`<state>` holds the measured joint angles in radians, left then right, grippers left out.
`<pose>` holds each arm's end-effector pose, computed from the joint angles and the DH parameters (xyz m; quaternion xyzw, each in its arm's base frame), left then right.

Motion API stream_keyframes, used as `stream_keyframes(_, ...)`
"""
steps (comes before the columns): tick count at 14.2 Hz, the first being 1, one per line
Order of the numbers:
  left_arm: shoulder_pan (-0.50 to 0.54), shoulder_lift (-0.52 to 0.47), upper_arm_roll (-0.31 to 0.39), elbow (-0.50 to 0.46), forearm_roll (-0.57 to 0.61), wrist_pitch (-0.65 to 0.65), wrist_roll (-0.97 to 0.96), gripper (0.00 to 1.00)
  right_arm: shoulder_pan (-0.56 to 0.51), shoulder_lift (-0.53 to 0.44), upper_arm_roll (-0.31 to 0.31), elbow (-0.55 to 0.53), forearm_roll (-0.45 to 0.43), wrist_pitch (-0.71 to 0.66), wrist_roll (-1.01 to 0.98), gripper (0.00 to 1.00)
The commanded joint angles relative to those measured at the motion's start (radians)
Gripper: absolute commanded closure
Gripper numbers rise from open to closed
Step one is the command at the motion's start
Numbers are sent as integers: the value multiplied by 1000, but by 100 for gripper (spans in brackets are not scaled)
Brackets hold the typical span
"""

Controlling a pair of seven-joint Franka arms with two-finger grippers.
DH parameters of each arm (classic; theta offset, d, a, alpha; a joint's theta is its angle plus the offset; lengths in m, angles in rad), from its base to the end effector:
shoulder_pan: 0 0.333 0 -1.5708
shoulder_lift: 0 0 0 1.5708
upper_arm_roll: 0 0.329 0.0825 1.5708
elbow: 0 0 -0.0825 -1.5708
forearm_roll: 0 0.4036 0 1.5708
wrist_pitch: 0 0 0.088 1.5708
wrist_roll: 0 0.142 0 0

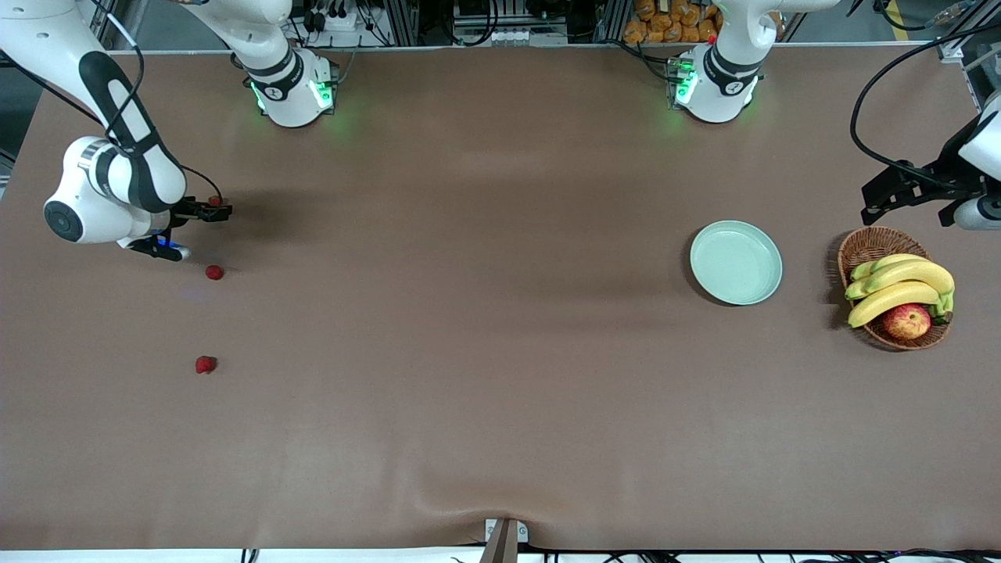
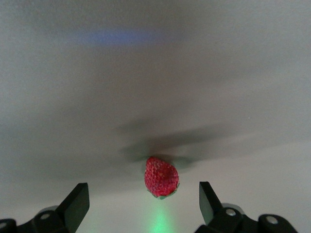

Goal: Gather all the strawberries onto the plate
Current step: 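Reach down and grasp the first red strawberry with the right gripper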

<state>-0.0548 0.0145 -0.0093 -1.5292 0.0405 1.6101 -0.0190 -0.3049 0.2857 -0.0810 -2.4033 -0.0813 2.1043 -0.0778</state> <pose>0.5849 -0.0319 0.6184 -0.9990 0.0227 -0.0340 0.0188 0.3837 -0.1661 0.1322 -0.9495 0.1190 0.2890 0.0282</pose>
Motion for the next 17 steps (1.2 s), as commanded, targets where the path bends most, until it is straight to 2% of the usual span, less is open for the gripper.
stream_keyframes(1, 7, 2, 0, 9, -24, -12, 24, 0, -31, 7, 13, -13, -18, 16, -42, 0)
stream_keyframes(11, 7, 8, 0, 9, -24, -12, 24, 0, -65, 36, 12, -22, -21, 37, -92, 0)
stream_keyframes(12, 6, 8, -1, 9, -24, -12, 24, 0, -68, 36, 12, -22, -21, 37, -92, 10)
stream_keyframes(14, 6, 10, -1, 9, -24, -12, 24, 0, -69, 38, 12, -22, -21, 36, -91, 43)
stream_keyframes(17, 7, 15, 0, 9, -24, -12, 25, 0, -71, 41, 12, -25, -21, 33, -91, 61)
